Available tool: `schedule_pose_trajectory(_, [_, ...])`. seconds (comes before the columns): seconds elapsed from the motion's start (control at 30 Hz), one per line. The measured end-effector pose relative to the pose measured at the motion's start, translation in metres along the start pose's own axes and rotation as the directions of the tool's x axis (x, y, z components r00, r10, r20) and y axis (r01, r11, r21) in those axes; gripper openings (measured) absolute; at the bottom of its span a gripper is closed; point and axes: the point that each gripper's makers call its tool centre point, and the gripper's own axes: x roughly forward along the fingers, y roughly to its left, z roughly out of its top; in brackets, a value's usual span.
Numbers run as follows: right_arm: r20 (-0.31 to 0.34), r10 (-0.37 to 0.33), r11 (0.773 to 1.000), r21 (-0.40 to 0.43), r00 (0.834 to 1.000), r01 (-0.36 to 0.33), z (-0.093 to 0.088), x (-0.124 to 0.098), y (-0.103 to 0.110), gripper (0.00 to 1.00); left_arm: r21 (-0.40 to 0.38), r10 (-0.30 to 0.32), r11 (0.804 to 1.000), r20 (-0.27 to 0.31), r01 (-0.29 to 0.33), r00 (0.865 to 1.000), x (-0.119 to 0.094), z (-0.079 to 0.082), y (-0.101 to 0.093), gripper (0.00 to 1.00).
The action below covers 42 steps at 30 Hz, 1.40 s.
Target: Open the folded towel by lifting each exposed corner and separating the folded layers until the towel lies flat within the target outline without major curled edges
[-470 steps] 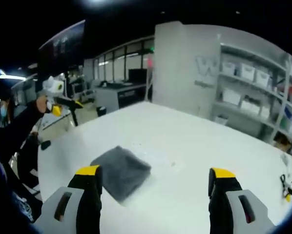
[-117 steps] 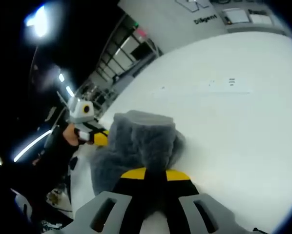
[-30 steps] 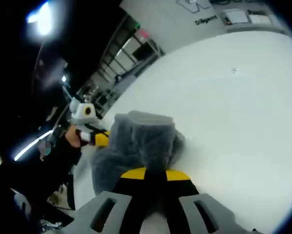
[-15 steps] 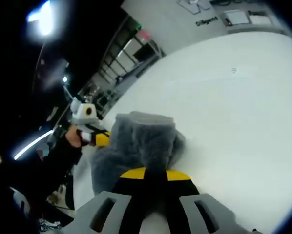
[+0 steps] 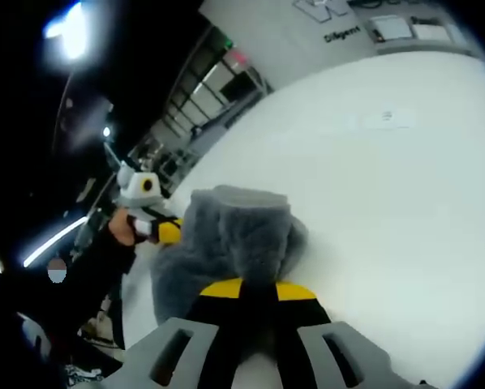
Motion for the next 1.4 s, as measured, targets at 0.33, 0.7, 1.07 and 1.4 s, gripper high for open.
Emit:
schedule_pose_trajectory(0.33, [0.002, 0.009, 1.000, -0.004, 1.000, -0.009, -0.008, -0.002, 0.004, 0.08, -0.013, -0.023, 1.000, 0.007, 0.023, 1.000, -0.003, -0.009, -0.004, 0.01])
schedule_pose_trajectory(0.7, [0.009, 0.011, 1.000, -0.005, 1.000, -0.011, -0.009, -0.003, 0.006, 0.08, -0.012, -0.026, 1.000, 0.016, 0.026, 1.000, -0.004, -0.011, -0.006, 0.01])
schedule_pose_trajectory(1.07, [0.006, 0.006, 1.000, -0.006, 1.000, -0.006, -0.009, -0.003, 0.006, 0.09, 0.013, -0.010, 1.000, 0.033, 0.009, 0.999, -0.003, -0.010, -0.007, 0.03])
schedule_pose_trajectory(1.4, [0.167, -0.078, 0.978, -0.180, 0.983, 0.109, 0.016, -0.016, 0.003, 0.92, 0.204, 0.014, 0.975, 0.317, -0.082, 0.948, -0.028, 0.033, -0.014, 0.99])
